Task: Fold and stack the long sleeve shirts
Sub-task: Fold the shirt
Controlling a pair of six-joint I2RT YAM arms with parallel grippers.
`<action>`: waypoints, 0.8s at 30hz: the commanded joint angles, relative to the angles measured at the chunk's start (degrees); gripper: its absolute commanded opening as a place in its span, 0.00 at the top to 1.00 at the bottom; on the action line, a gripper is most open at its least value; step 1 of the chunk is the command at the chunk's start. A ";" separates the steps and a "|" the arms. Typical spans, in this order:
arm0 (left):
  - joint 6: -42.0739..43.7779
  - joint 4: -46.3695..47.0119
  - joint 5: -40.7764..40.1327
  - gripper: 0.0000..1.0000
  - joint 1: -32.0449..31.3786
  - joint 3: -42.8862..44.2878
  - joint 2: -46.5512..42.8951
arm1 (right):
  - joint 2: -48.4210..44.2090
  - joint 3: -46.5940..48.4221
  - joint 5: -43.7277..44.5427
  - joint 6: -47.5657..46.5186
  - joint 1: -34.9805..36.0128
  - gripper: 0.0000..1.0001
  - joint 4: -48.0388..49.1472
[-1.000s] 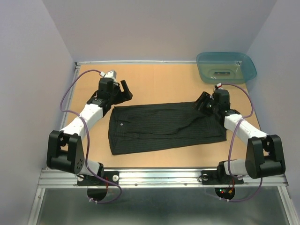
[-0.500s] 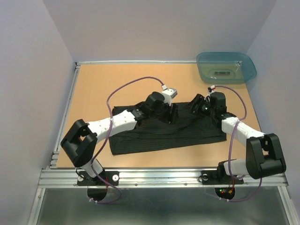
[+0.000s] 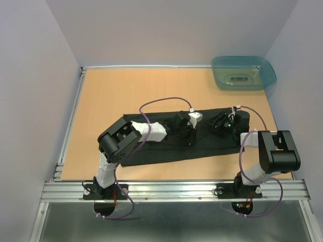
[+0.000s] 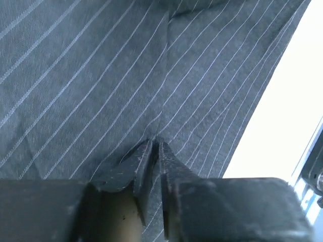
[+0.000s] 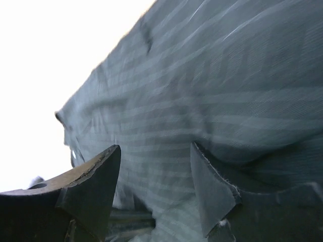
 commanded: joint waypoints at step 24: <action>-4.25 -20.25 -11.12 0.14 9.18 1.98 -23.42 | -21.76 10.91 20.04 -14.14 -2.19 0.34 -37.29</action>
